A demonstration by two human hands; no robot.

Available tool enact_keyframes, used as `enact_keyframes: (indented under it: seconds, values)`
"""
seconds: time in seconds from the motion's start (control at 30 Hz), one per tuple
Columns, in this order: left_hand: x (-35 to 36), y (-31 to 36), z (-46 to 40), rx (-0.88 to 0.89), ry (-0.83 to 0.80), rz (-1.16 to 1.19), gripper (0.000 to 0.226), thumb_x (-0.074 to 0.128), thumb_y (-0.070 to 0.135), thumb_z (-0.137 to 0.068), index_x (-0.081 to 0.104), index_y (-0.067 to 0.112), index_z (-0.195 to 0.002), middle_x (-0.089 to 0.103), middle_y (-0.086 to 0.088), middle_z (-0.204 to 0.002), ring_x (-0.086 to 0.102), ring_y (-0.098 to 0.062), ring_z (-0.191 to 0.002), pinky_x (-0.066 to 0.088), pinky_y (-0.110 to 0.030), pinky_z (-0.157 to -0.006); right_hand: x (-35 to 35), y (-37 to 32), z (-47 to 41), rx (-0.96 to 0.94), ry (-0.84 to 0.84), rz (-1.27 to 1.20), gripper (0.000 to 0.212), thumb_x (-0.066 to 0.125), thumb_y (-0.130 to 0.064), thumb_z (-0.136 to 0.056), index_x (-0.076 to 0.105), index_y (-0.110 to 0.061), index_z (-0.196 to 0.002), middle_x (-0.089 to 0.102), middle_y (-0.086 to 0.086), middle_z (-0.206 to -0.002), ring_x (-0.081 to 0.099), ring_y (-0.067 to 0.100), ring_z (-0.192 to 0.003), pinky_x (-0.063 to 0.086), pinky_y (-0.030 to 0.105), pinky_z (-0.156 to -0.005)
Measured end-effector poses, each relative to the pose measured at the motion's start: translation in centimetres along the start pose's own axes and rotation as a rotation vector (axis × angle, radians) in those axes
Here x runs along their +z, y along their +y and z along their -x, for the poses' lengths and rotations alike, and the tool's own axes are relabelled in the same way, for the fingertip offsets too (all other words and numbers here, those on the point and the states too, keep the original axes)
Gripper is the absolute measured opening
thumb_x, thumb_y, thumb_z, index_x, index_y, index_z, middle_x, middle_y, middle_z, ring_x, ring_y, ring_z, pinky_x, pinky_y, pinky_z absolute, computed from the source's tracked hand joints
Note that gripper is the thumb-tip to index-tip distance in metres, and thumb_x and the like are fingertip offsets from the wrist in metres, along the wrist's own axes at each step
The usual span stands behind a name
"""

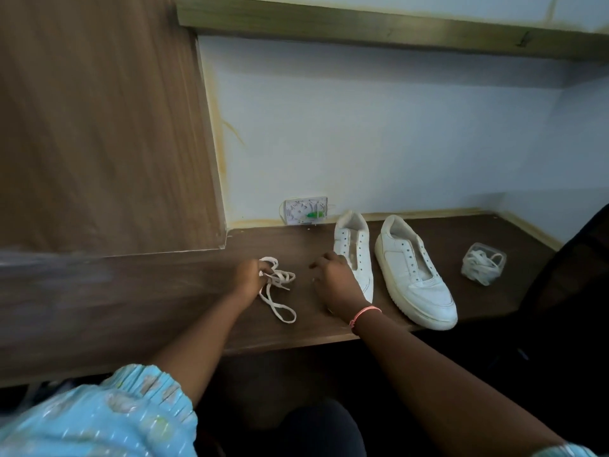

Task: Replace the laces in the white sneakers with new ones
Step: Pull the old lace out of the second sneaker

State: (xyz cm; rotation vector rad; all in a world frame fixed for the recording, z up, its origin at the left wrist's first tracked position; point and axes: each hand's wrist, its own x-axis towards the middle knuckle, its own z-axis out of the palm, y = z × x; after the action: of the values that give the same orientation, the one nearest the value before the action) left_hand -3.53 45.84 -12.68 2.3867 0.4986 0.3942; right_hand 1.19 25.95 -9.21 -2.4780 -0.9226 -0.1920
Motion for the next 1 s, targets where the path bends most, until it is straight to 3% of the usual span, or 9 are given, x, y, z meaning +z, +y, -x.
enact_keyframes:
  seconds: [0.1, 0.17, 0.23, 0.33, 0.47, 0.53, 0.67, 0.83, 1.0]
  values:
    - [-2.3, 0.5, 1.4, -0.087, -0.022, 0.191, 0.024, 0.070, -0.010, -0.080, 0.071, -0.007, -0.104, 0.069, -0.015, -0.105, 0.063, -0.024, -0.101, 0.042, -0.020, -0.074, 0.9, -3.6, 1.1, -0.058, -0.050, -0.173, 0.062, 0.075, -0.023, -0.079, 0.052, -0.015, -0.136, 0.049, 0.011, -0.134, 0.047, 0.030, -0.123, 0.039, 0.035, -0.103]
    - [-4.7, 0.9, 2.6, -0.088, -0.095, 0.231, 0.029, 0.073, -0.005, -0.081, 0.072, 0.004, -0.108, 0.068, -0.009, -0.099, 0.061, -0.020, -0.093, 0.047, -0.020, -0.072, 1.7, -6.3, 2.0, -0.059, -0.117, -0.372, 0.087, 0.083, -0.026, -0.071, 0.039, -0.022, -0.146, 0.040, 0.011, -0.142, 0.040, 0.026, -0.130, 0.035, 0.031, -0.108]
    - [-7.6, 1.3, 4.3, -0.055, -0.161, 0.273, 0.024, 0.077, -0.002, -0.077, 0.073, 0.014, -0.095, 0.069, -0.011, -0.093, 0.061, -0.019, -0.088, 0.047, -0.024, -0.078, 2.4, -8.5, 2.8, -0.022, -0.138, -0.567, 0.096, 0.086, -0.020, -0.067, 0.035, -0.026, -0.148, 0.041, 0.005, -0.138, 0.043, 0.018, -0.126, 0.037, 0.024, -0.103]
    - [-11.5, 1.9, 8.2, -0.059, -0.261, 0.399, 0.019, 0.077, -0.001, -0.078, 0.068, 0.015, -0.082, 0.068, -0.008, -0.085, 0.062, -0.010, -0.075, 0.050, -0.020, -0.074, 3.4, -11.9, 4.7, 0.055, -0.073, -0.871, 0.063, 0.080, -0.005, -0.073, 0.051, -0.016, -0.127, 0.063, 0.001, -0.112, 0.063, 0.011, -0.093, 0.054, 0.028, -0.080]
    - [-13.4, -0.6, 14.3, -0.131, -0.293, 0.322, 0.015, 0.077, 0.005, -0.080, 0.067, 0.016, -0.084, 0.063, 0.002, -0.079, 0.056, -0.001, -0.068, 0.044, -0.008, -0.063, 5.7, -16.1, 9.5, 0.177, -0.112, -1.012, 0.038, 0.073, 0.005, -0.078, 0.057, -0.018, -0.104, 0.065, -0.004, -0.085, 0.060, 0.003, -0.065, 0.051, 0.016, -0.055]
    - [-13.3, -3.6, 17.4, -0.187, -0.368, 0.222, 0.013, 0.077, 0.008, -0.081, 0.067, 0.017, -0.082, 0.065, -0.002, -0.084, 0.057, -0.008, -0.077, 0.044, -0.013, -0.068, 8.3, -17.7, 12.6, 0.239, -0.175, -0.983, 0.031, 0.073, 0.001, -0.079, 0.061, -0.020, -0.099, 0.065, -0.006, -0.083, 0.059, 0.003, -0.066, 0.048, 0.017, -0.056]
    - [-12.0, -9.2, 22.7, -0.319, -0.430, 0.094, 0.012, 0.077, 0.006, -0.080, 0.071, 0.010, -0.089, 0.063, -0.004, -0.086, 0.053, -0.012, -0.083, 0.039, -0.021, -0.068, 13.5, -19.7, 17.8, 0.265, -0.367, -0.808, 0.027, 0.071, -0.011, -0.083, 0.065, -0.002, -0.108, 0.068, 0.006, -0.094, 0.062, 0.016, -0.087, 0.036, 0.012, -0.058]
    - [-10.1, -14.1, 25.2, -0.458, -0.485, 0.125, 0.007, 0.077, 0.007, -0.081, 0.071, 0.012, -0.081, 0.060, -0.004, -0.071, 0.053, -0.012, -0.068, 0.039, -0.022, -0.058, 18.8, -20.7, 19.7, 0.403, -0.516, -0.724, 0.030, 0.066, -0.010, -0.083, 0.066, -0.003, -0.112, 0.070, 0.015, -0.106, 0.066, 0.029, -0.102, 0.049, 0.030, -0.081]
    - [-7.1, -17.1, 26.5, -0.551, -0.520, 0.098, 0.012, 0.063, -0.001, -0.088, 0.069, 0.009, -0.090, 0.061, -0.008, -0.077, 0.054, -0.015, -0.069, 0.042, -0.023, -0.059, 21.3, -19.3, 20.3, 0.400, -0.604, -0.809, 0.034, 0.067, -0.001, -0.083, 0.067, -0.005, -0.117, 0.070, 0.011, -0.103, 0.063, 0.017, -0.087, 0.049, 0.024, -0.072]
